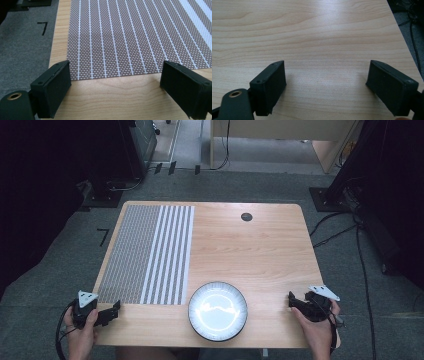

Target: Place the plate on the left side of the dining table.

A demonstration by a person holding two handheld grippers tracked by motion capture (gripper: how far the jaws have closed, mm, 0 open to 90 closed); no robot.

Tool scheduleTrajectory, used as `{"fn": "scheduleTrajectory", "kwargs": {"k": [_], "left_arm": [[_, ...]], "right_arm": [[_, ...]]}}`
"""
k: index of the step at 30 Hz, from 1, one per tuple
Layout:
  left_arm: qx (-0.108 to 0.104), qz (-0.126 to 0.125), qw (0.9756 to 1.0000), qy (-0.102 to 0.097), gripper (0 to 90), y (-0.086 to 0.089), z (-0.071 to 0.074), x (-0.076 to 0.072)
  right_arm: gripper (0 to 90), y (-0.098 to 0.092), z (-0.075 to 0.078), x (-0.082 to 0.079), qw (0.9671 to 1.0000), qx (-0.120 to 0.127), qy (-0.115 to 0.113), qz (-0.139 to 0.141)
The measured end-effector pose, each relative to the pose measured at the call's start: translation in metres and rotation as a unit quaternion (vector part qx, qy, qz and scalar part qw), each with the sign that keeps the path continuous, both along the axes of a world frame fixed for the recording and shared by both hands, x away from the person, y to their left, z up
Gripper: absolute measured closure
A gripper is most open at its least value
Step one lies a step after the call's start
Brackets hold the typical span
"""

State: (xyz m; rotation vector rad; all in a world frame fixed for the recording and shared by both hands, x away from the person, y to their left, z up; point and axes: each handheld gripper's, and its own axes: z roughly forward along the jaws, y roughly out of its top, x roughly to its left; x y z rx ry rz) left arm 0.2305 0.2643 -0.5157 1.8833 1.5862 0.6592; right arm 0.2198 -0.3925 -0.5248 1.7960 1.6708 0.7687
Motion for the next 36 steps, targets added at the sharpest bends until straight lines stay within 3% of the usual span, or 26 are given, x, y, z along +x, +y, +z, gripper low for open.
{"fn": "scheduleTrajectory", "kwargs": {"k": [6, 13, 30, 36], "left_arm": [[-0.011, 0.008, 0.9999, 0.004, 9.5, 0.002, 0.002, 0.0], [-0.02, 0.012, 0.9997, -0.006, 9.6, 0.003, 0.009, -0.001], [-0.038, -0.001, 0.9991, -0.016, 9.7, -0.006, 0.022, -0.005], [-0.04, -0.006, 0.999, -0.018, 9.7, -0.01, 0.024, -0.005]], "right_arm": [[15.4, 0.0, 0.0, 0.0, 1.0, 0.0, 0.001, 0.0], [15.2, 0.001, 0.0, 0.0, 1.0, 0.0, 0.0, -0.003], [15.0, 0.006, 0.001, 0.0, 0.9999, 0.002, 0.008, -0.011], [15.1, 0.012, 0.006, 0.0, 0.9999, 0.01, 0.0, -0.007]]}}
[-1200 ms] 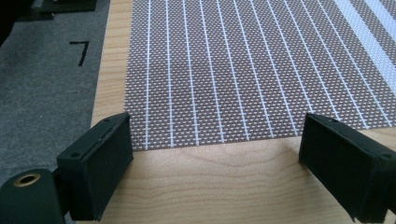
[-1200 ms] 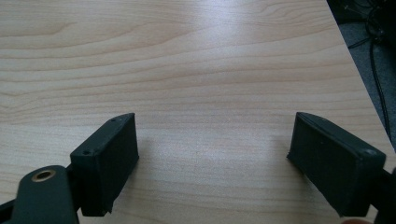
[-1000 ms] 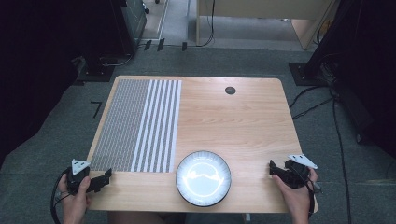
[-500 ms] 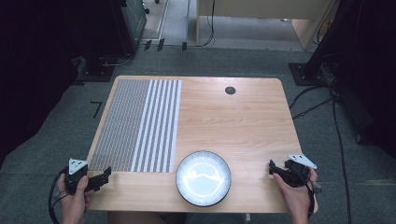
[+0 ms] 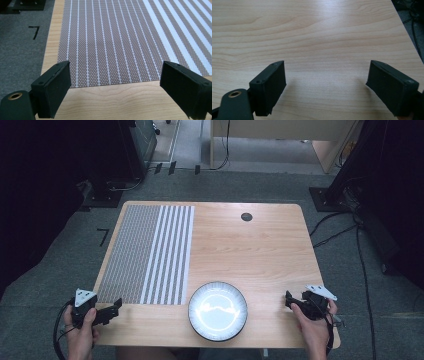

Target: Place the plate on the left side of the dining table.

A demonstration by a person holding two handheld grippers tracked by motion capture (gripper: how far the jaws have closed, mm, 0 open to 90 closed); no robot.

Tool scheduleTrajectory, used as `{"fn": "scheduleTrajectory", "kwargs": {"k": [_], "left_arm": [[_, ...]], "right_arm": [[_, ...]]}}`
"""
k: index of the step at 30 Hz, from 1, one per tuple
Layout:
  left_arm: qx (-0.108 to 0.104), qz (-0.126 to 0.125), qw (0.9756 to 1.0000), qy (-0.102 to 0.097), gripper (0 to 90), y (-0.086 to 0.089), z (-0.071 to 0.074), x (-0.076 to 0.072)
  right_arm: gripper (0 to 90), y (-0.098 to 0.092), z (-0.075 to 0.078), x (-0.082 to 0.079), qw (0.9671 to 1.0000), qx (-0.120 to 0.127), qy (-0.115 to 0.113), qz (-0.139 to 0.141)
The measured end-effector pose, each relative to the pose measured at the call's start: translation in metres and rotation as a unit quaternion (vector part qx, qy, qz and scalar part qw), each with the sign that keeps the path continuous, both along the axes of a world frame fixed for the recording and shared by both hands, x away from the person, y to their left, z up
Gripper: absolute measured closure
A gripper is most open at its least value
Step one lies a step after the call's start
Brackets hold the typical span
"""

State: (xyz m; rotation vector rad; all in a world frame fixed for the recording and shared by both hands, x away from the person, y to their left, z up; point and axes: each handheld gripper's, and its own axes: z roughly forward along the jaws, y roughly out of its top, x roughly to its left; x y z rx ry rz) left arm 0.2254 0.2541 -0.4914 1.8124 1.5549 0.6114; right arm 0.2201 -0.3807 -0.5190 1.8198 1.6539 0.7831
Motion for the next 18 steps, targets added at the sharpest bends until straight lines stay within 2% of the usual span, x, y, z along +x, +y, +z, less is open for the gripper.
{"fn": "scheduleTrajectory", "kwargs": {"k": [12, 18], "left_arm": [[-0.012, -0.015, 0.9998, -0.006, 9.8, -0.008, 0.005, -0.001], [-0.015, -0.025, 0.9995, -0.007, 9.8, -0.014, 0.006, -0.002]], "right_arm": [[15.5, 0.015, 0.009, 0.0, 0.9993, 0.034, -0.015, 0.006], [15.5, 0.025, 0.009, 0.002, 0.9992, 0.031, -0.014, 0.019]]}}
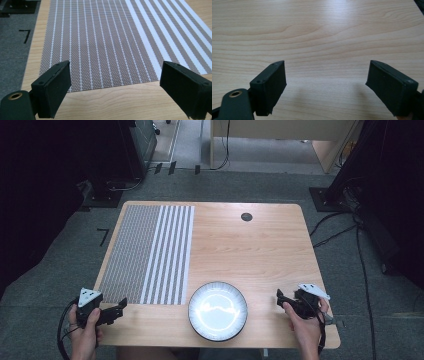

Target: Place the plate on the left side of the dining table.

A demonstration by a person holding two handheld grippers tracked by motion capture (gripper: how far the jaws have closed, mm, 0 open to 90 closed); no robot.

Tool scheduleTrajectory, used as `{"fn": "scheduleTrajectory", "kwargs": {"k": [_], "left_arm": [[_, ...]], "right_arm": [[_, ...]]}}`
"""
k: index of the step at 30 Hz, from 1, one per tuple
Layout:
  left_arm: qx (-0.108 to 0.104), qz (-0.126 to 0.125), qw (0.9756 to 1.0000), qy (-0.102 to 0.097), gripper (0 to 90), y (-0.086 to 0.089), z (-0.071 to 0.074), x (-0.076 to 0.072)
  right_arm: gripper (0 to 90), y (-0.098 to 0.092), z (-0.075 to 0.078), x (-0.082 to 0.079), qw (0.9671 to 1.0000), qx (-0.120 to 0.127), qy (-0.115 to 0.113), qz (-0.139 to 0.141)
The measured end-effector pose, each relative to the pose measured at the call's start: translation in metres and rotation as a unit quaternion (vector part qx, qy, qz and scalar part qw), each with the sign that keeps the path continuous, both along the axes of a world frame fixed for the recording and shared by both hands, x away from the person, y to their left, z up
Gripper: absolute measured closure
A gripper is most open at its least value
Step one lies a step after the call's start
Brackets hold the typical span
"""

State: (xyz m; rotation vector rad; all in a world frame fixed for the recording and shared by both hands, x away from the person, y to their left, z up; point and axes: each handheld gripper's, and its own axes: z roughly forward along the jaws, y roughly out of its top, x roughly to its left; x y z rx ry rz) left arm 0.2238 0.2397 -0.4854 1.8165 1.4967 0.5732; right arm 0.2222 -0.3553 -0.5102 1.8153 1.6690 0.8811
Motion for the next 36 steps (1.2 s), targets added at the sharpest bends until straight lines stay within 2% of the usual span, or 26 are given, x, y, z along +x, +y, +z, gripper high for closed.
{"fn": "scheduleTrajectory", "kwargs": {"k": [6, 7, 18, 36], "left_arm": [[0.0, -0.012, 0.9999, -0.004, 9.8, -0.007, 0.001, 0.0], [-0.005, -0.015, 0.9999, -0.005, 9.8, -0.01, 0.001, 0.0], [-0.015, -0.033, 0.9993, -0.007, 9.8, -0.024, 0.003, 0.0], [-0.018, -0.062, 0.9979, -0.006, 9.9, -0.046, 0.004, 0.001]], "right_arm": [[15.8, 0.01, 0.001, 0.0, 0.9999, 0.014, 0.0, 0.01], [15.8, 0.013, 0.001, 0.001, 0.9997, 0.017, 0.001, 0.016], [16.0, 0.031, 0.0, 0.001, 0.9988, 0.026, -0.001, 0.041], [16.6, 0.055, 0.003, -0.001, 0.9972, 0.033, -0.008, 0.067]]}}
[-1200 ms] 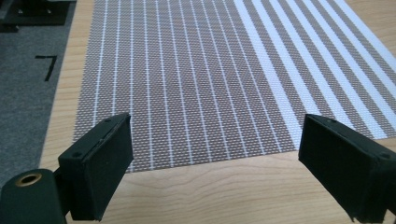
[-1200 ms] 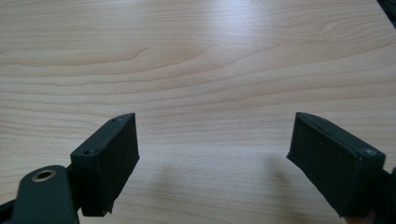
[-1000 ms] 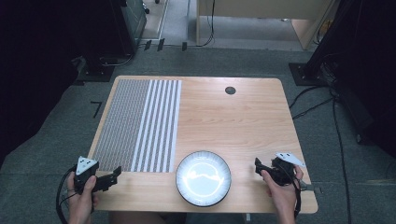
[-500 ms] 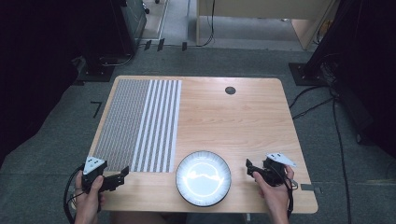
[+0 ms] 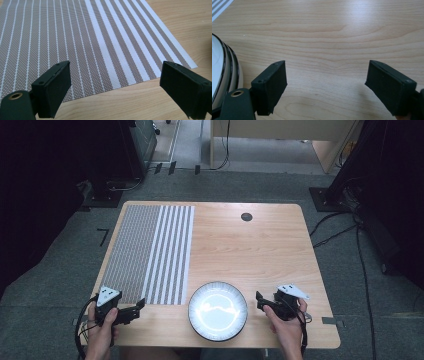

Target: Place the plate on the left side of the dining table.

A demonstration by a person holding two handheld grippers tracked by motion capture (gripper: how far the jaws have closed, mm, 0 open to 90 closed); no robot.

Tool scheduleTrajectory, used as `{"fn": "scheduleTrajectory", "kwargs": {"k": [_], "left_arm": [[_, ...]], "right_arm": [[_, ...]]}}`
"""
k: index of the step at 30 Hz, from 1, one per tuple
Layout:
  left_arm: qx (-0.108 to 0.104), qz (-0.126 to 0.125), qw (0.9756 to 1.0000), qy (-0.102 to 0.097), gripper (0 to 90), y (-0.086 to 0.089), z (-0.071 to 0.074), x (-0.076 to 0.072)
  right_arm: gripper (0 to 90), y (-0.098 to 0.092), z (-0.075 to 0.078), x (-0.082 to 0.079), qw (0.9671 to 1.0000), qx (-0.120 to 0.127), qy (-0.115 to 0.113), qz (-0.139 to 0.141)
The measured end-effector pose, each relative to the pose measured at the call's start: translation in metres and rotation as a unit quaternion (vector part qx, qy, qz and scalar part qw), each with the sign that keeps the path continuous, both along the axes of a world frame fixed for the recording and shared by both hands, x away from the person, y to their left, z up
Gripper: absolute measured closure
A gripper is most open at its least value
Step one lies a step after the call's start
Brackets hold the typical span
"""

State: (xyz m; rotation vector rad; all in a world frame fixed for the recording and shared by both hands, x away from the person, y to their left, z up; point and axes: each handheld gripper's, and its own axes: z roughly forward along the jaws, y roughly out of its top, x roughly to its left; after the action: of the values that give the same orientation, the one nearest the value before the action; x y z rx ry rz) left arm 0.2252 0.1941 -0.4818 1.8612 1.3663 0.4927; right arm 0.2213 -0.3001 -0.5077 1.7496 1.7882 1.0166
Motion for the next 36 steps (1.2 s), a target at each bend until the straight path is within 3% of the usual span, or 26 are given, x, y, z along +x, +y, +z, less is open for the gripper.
{"fn": "scheduleTrajectory", "kwargs": {"k": [19, 23, 26, 32, 33, 36], "left_arm": [[-0.002, -0.034, 0.9994, 0.004, 10.0, -0.027, -0.001, 0.007], [0.015, -0.027, 0.9995, 0.002, 13.0, -0.035, -0.002, 0.009], [0.016, -0.029, 0.9994, 0.005, 13.8, -0.039, -0.002, 0.01], [0.005, -0.044, 0.999, 0.008, 13.8, -0.049, -0.001, 0.014], [-0.018, -0.055, 0.9983, 0.011, 13.8, -0.052, 0.0, 0.015], [-0.016, -0.06, 0.998, 0.007, 13.8, -0.056, 0.001, 0.015]], "right_arm": [[17.9, 0.019, 0.002, -0.006, 0.9995, 0.026, -0.011, 0.014], [17.9, 0.025, 0.003, -0.005, 0.9997, 0.005, -0.015, 0.017], [17.9, 0.029, 0.003, -0.005, 0.9997, 0.005, -0.017, 0.02], [18.0, 0.032, 0.004, -0.007, 0.9996, 0.0, -0.02, 0.02], [18.1, 0.031, 0.006, -0.008, 0.9996, 0.0, -0.023, 0.018], [18.2, 0.032, 0.01, -0.01, 0.9994, 0.004, -0.028, 0.018]]}}
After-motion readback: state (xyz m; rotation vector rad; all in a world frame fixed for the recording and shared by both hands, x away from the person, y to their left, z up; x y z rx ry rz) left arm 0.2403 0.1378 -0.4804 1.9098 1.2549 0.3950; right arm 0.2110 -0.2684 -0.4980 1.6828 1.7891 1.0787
